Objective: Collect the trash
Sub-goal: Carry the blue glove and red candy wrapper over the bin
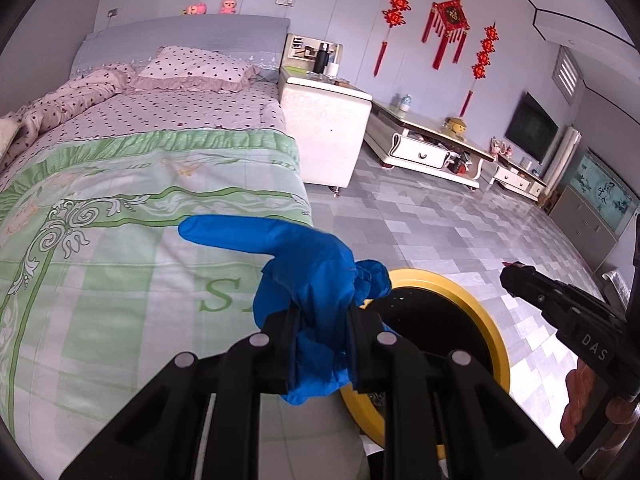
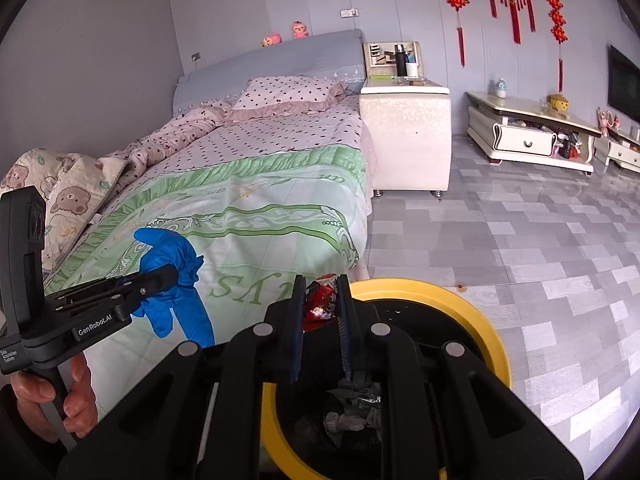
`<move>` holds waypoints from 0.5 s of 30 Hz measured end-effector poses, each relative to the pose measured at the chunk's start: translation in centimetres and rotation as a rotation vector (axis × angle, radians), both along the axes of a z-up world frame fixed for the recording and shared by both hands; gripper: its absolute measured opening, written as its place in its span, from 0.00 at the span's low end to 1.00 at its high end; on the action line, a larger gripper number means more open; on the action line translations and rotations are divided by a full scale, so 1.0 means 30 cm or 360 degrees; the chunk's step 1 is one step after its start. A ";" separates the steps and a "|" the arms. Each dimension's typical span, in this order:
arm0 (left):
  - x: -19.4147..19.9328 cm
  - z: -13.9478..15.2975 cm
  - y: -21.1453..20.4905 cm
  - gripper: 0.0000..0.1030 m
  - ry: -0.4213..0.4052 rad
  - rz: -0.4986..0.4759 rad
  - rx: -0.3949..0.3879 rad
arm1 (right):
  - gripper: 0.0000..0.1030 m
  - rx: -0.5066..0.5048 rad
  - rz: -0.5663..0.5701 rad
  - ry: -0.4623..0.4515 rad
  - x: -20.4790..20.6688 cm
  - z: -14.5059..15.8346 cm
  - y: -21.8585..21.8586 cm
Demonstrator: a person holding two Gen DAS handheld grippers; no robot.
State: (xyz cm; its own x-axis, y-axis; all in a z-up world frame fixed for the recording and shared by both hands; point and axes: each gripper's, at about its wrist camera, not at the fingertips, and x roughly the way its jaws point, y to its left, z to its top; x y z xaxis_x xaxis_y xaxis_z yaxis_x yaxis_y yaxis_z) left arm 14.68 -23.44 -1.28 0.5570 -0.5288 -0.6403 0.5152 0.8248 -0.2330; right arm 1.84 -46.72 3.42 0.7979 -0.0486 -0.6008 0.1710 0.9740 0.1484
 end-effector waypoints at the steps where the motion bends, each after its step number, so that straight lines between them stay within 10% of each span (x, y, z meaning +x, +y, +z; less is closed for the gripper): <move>1: -0.003 -0.003 -0.024 0.16 0.0007 -0.0020 0.0005 | 0.14 0.0004 -0.0012 0.0004 -0.007 -0.005 -0.016; 15: -0.012 -0.126 -0.233 0.17 0.0126 -0.0157 0.0076 | 0.14 0.0096 -0.0123 0.0101 -0.011 -0.098 -0.175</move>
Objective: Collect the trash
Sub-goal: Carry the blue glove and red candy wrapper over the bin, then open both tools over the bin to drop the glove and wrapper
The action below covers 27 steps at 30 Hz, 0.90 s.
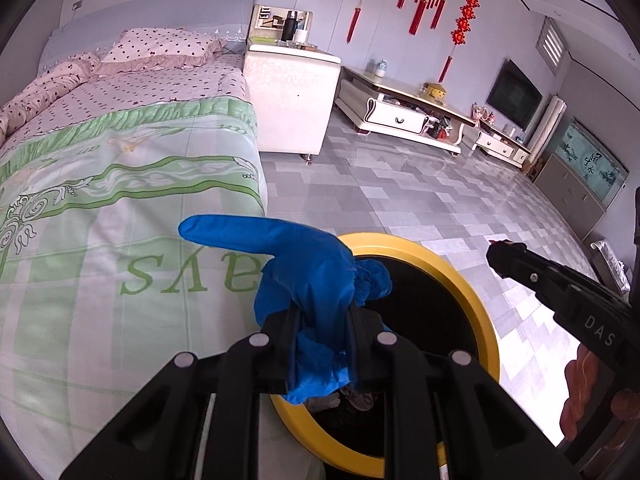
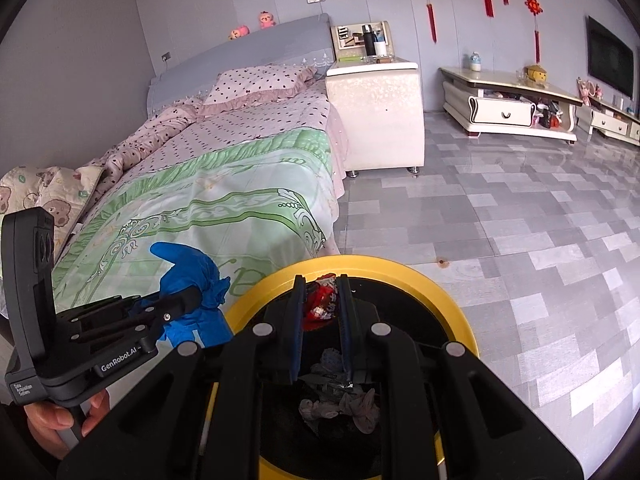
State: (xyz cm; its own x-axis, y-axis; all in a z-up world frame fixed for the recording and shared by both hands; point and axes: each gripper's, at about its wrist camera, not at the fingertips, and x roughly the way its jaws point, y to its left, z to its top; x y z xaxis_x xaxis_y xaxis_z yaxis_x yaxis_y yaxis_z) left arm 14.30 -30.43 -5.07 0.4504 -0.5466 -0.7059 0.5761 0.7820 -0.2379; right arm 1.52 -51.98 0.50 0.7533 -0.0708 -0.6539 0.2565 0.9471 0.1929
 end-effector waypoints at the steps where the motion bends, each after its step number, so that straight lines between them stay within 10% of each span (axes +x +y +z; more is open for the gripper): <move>1: 0.000 -0.009 -0.009 0.17 0.0004 -0.0004 0.0005 | 0.15 0.0009 -0.0008 0.0010 0.004 -0.009 -0.008; 13: -0.008 -0.051 -0.045 0.21 0.0064 -0.0079 0.0013 | 0.16 0.0071 -0.0068 0.0034 0.021 -0.059 -0.051; 27: -0.014 -0.021 0.005 0.56 0.0058 -0.0046 -0.0045 | 0.42 0.0097 -0.0155 0.0006 0.003 -0.030 -0.071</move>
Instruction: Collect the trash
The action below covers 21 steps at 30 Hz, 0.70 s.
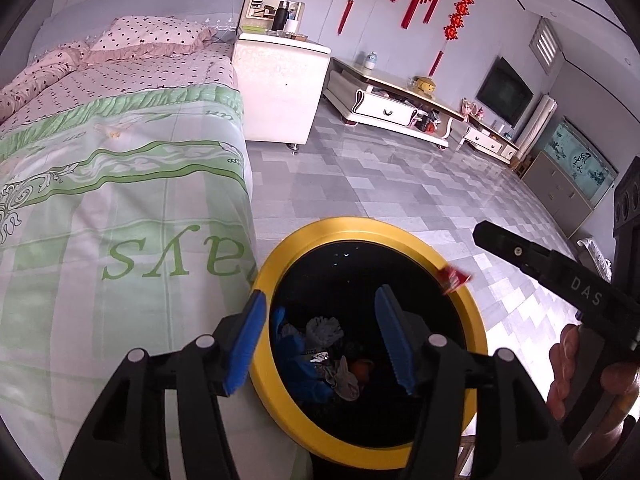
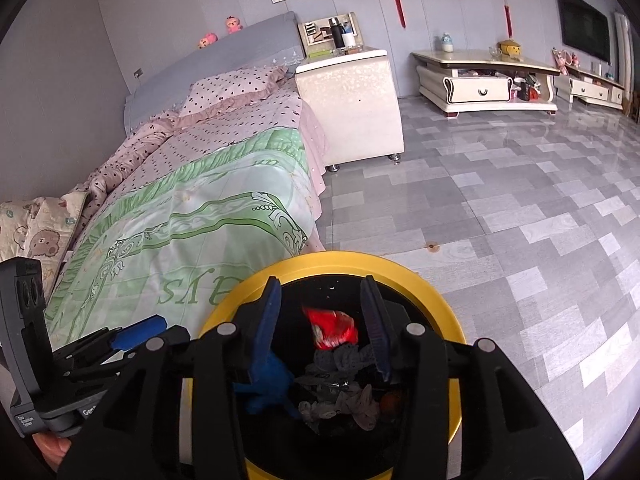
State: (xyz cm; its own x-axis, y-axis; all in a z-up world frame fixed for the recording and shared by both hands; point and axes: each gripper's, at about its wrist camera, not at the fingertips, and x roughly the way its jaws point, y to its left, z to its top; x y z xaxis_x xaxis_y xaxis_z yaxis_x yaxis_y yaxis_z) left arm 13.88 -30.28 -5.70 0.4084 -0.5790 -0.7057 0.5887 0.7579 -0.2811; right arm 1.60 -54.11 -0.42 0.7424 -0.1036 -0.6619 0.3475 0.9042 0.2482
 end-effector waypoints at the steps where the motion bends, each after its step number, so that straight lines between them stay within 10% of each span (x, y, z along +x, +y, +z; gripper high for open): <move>1: 0.001 0.005 0.008 0.58 -0.0003 0.0006 -0.0010 | 0.42 0.0002 -0.0005 -0.0002 -0.003 0.002 -0.002; 21: 0.043 0.091 0.393 0.58 -0.0123 0.0309 0.0005 | 0.42 -0.0039 0.0198 0.0009 0.102 0.038 0.275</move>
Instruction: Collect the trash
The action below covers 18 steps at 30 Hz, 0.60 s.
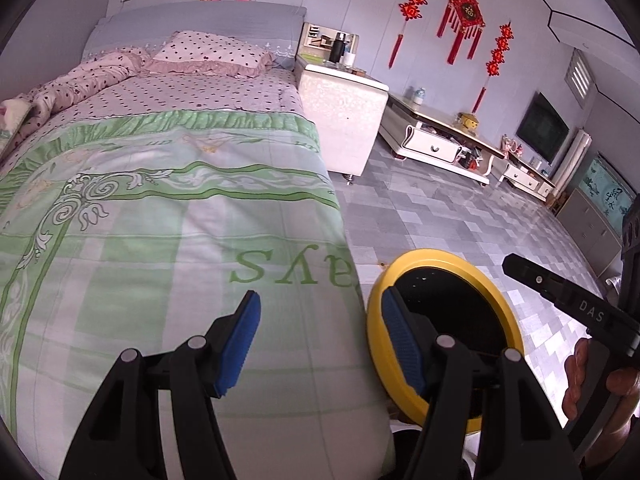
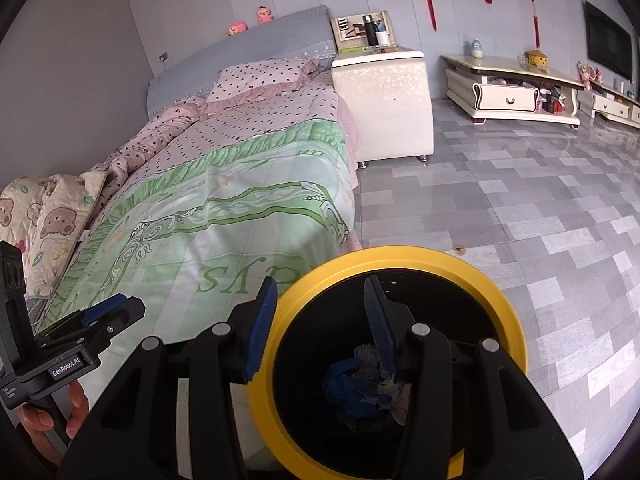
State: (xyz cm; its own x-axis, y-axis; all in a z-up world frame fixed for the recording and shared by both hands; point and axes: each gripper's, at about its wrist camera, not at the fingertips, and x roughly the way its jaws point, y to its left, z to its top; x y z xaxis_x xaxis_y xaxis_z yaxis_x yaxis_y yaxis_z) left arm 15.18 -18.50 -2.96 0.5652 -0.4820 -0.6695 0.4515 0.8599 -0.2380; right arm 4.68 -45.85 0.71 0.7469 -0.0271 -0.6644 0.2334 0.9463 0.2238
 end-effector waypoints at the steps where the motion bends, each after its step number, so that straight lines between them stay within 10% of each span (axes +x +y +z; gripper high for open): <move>1: 0.002 0.003 0.031 0.58 -0.0006 0.0022 0.0002 | 0.42 -0.0003 0.0021 0.0002 0.013 0.000 0.029; 18: -0.001 -0.036 0.520 0.58 -0.0009 0.0397 0.0078 | 0.42 -0.0012 0.0341 0.0063 0.176 -0.072 0.466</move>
State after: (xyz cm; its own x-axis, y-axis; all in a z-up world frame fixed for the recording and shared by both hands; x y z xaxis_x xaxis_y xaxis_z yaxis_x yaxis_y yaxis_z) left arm 15.17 -2.91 -4.03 0.6665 -0.2942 -0.6850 0.2250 0.9554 -0.1914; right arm 9.96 -31.88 -1.44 0.7093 0.1244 -0.6939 0.0352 0.9768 0.2111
